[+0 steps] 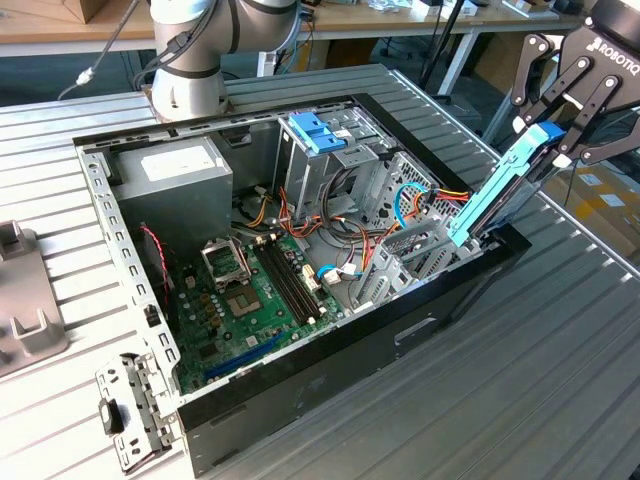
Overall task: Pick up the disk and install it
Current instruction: 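Pick up the disk, then insert the disk into the insertion slot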
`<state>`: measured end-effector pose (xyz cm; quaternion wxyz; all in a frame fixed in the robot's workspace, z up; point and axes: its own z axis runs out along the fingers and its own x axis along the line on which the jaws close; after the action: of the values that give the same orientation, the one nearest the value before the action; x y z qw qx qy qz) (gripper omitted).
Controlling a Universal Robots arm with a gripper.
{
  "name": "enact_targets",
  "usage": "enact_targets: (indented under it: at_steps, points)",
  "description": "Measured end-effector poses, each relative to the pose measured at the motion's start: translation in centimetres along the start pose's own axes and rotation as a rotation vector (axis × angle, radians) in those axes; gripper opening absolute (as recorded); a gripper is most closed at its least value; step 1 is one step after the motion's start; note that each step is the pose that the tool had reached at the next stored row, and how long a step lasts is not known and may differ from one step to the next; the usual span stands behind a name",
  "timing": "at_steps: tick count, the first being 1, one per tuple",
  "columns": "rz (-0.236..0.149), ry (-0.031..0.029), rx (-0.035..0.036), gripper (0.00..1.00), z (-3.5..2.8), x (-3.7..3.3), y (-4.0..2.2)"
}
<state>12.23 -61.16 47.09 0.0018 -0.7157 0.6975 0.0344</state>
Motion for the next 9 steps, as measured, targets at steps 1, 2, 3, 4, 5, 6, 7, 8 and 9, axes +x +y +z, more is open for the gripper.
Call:
enact_targets:
  at_steps: [1, 2, 3, 4, 5, 6, 7, 8, 9]
  points:
    - [0.0, 0.0, 0.0, 0.37, 0.0, 0.0, 0.0]
    - [0.0, 0.0001, 0.0, 0.37, 0.0, 0.0, -0.01]
    - [0.0, 0.0, 0.0, 0.37, 0.0, 0.0, -0.01]
    - [0.0, 0.0, 0.0, 0.37, 0.0, 0.0, -0.01]
    - [0.0, 0.0, 0.0, 0.37, 0.0, 0.0, -0.01]
    - [0.0, 0.0, 0.0, 0.37, 0.0, 0.0, -0.01]
    - [0.0, 0.0, 0.0, 0.37, 0.0, 0.0, -0.01]
    - [0.0, -0.0001, 0.0, 0.37, 0.01, 0.0, -0.01]
    - [0.0, 0.0, 0.0, 0.37, 0.01, -0.04, -0.02]
